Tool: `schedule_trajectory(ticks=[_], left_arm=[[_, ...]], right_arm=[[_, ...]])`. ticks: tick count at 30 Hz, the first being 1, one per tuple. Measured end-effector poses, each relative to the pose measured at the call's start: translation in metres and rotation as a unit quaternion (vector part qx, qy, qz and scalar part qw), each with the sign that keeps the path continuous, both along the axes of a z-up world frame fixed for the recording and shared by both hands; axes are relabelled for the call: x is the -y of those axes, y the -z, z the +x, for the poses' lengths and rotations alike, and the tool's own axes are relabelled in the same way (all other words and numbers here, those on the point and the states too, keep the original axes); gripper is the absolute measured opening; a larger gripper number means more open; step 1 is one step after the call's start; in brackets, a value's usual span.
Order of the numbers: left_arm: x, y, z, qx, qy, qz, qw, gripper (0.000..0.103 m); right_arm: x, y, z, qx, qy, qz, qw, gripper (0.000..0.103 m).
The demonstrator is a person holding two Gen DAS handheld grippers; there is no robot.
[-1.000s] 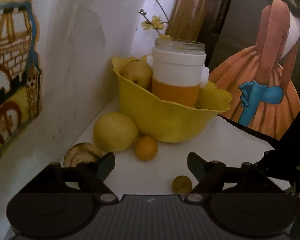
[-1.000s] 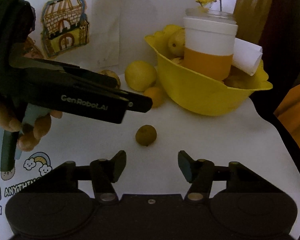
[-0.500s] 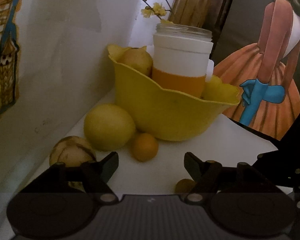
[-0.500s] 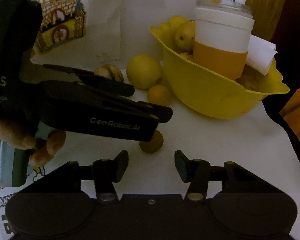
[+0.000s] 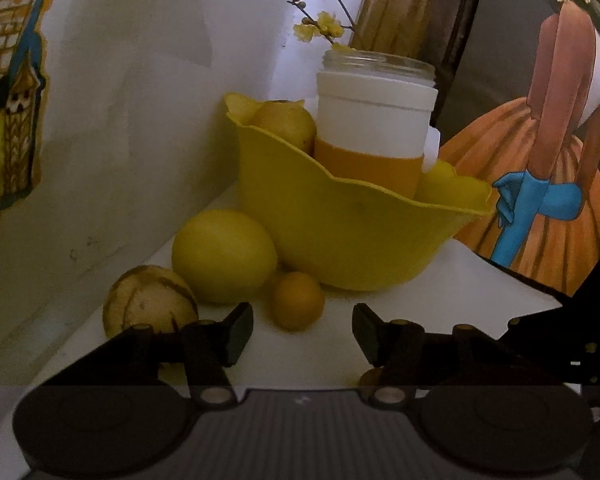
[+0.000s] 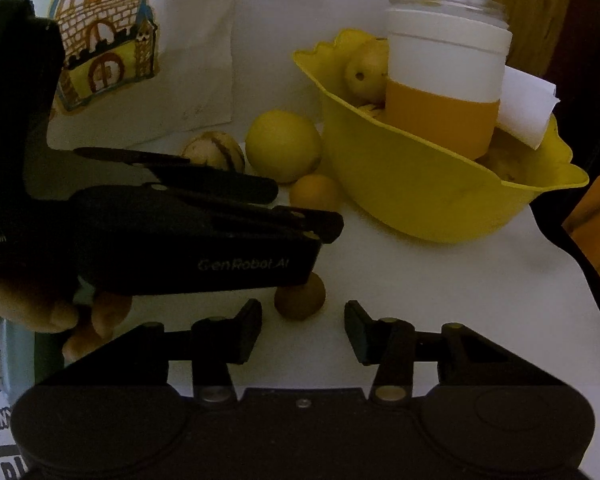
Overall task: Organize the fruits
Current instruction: 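Grasp the small orange with the left tool while the right tool grasps the small brown fruit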
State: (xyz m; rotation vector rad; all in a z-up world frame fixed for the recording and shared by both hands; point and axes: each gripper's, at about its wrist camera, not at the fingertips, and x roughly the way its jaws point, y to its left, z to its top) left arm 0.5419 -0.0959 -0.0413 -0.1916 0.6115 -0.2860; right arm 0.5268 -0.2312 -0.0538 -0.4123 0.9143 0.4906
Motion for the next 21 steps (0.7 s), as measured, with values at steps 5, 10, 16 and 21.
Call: schedule_trajectory(ticks=[5,10,16,21], left_arm=[[-0.0022,0.0018,0.0028,-0.004,-0.012,-0.002,0.9999,0.042],[-0.0061,0.0019,0.0050,-0.005,-0.020,-0.007,0.9998,0.036],[-0.0085,0.0023,0.0050,-0.009,-0.018,-0.018,0.9996,0.029],[-0.0074,0.0028,0.0019,-0.015,-0.017,-0.020,0.9996,0.028]], right_arm=[[0.0014,0.0010,-0.0003,0.005,0.003,0.004,1.000,0.041],[-0.0015,0.0019,0.0020,0.004,-0.003,0.004,1.000,0.041],[-0.0044,0.0028,0.0077,0.007,-0.011,0.000,1.000,0.030],[-0.0060,0.0028,0.0031,0.010,-0.020,-0.005,1.000,0.030]])
